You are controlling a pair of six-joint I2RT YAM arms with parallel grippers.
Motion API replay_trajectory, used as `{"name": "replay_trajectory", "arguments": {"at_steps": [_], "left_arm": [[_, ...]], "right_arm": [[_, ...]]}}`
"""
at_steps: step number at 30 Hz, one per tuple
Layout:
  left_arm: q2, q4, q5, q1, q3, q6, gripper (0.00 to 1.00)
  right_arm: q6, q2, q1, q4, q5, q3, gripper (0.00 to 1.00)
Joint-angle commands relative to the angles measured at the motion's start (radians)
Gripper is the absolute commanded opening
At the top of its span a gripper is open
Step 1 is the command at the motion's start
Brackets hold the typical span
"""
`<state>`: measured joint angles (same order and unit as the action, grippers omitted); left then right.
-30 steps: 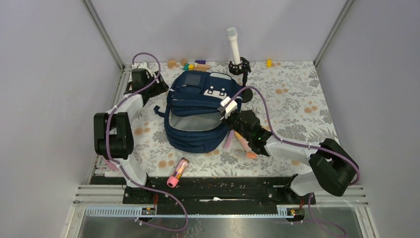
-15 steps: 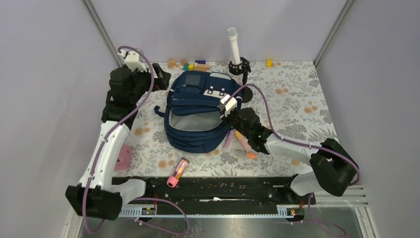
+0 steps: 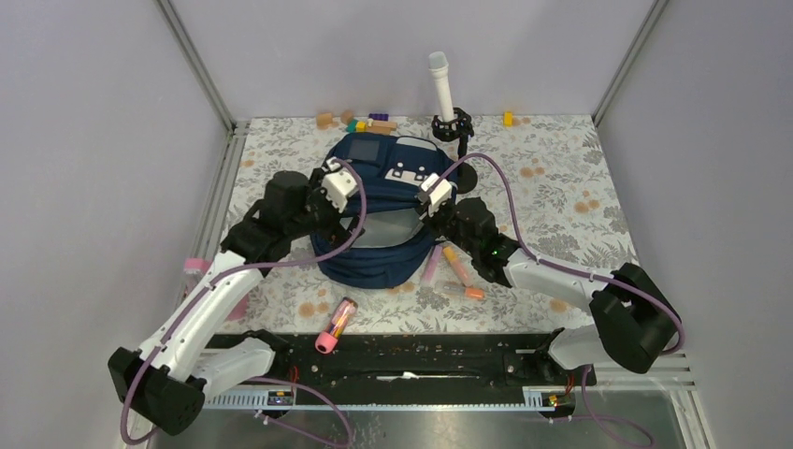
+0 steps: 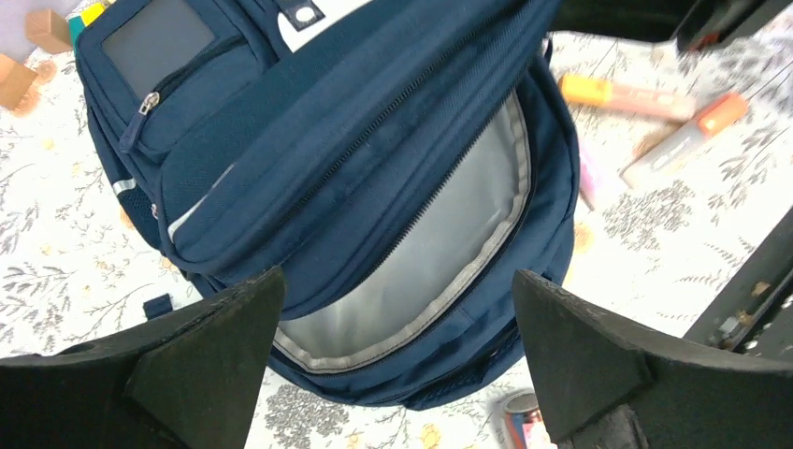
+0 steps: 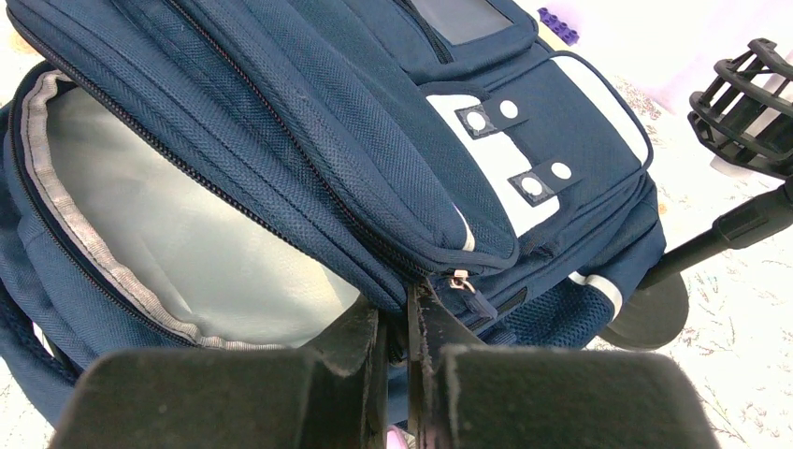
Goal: Pack the student bag
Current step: Unzip the student bag at the center of the board.
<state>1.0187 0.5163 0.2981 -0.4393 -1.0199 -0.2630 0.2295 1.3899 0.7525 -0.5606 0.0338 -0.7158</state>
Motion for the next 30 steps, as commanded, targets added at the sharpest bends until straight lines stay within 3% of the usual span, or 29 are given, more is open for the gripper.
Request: {"name": "replay_trajectory", "arguments": {"at_steps": [1,7,14,17,22,23,24,25,26,30], "left_arm": [[-0.021,-0.100,-0.179,-0.072,0.024,-0.117,0.99],[0.022,-0.234,-0.390,-0.191,0.060,-0.254,0.99],[0.175,-0.201,-0.392,-0.208,-0.016,-0.283,0.98],[0.253,-0.107,-0.337,-0.208,-0.089,-0.277,0.77],[0.357,-0.068,-0.402,-0.207,-0.168,-0.234,0.33],[0.366,-0.072,-0.417,-0.207,-0.169,-0.228,0.24],[0.368,-0.076,-0.433,-0.206,-0.167,-0.223,0.15],[0.367,-0.084,-0.457,-0.206,-0.162,-0.219,0.04],[0.362,-0.093,-0.482,-0.207,-0.156,-0.214,0.00],[0.322,-0.121,-0.594,-0.204,-0.123,-0.180,0.00]], "right_arm": [[-0.059,-0.063,0.001,-0.066,-0.070,-0.021,0.00],[-0.074,-0.067,0.001,-0.067,-0.090,-0.011,0.00],[-0.079,-0.093,0.000,-0.057,-0.095,0.004,0.00],[-0.079,-0.113,0.000,-0.044,-0.085,0.013,0.00],[-0.084,-0.162,-0.001,0.021,-0.066,0.023,0.02],[-0.088,-0.176,-0.001,0.033,-0.057,0.028,0.15],[-0.095,-0.190,0.000,0.043,-0.049,0.036,0.21],[-0.102,-0.206,-0.001,0.053,-0.040,0.043,0.36],[-0.113,-0.221,0.000,0.061,-0.027,0.050,0.45],[-0.185,-0.269,0.000,0.111,0.020,0.072,0.73]]}}
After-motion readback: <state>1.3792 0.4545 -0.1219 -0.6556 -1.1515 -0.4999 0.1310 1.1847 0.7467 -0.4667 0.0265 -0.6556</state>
